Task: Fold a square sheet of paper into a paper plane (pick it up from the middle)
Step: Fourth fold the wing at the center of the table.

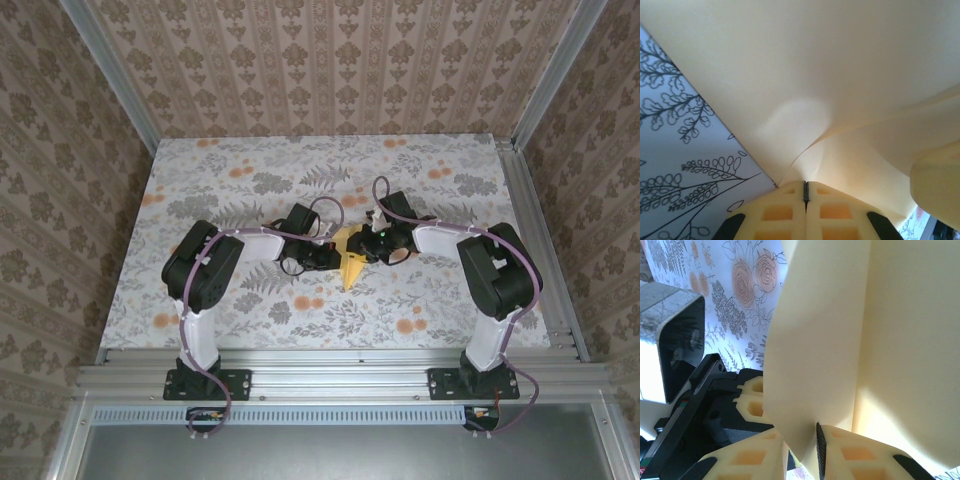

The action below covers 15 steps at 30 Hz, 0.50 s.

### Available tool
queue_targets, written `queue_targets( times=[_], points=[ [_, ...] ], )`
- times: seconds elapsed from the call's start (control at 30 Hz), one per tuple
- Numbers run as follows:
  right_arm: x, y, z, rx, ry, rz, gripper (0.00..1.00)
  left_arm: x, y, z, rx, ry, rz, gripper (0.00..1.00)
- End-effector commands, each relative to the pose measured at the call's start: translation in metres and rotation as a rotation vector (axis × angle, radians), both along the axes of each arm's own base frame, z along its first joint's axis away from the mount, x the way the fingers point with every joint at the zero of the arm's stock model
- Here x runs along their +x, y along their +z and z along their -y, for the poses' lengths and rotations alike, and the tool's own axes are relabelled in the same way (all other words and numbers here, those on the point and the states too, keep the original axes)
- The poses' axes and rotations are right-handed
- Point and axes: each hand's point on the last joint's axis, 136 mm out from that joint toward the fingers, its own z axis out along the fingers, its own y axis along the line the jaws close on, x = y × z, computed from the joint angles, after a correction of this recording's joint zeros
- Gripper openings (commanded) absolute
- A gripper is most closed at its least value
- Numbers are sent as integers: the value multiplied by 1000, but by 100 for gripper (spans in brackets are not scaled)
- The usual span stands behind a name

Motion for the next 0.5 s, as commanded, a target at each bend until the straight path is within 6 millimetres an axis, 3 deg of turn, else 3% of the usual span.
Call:
queue_targets(
  times=[0.0, 0.47],
  points=[
    [-1, 7, -3, 41, 1, 2, 25, -19, -48, -25, 170, 6, -77, 0],
    [-2, 16, -4, 67, -2, 15, 25, -21, -50, -25, 168, 0, -84, 0]
  ],
)
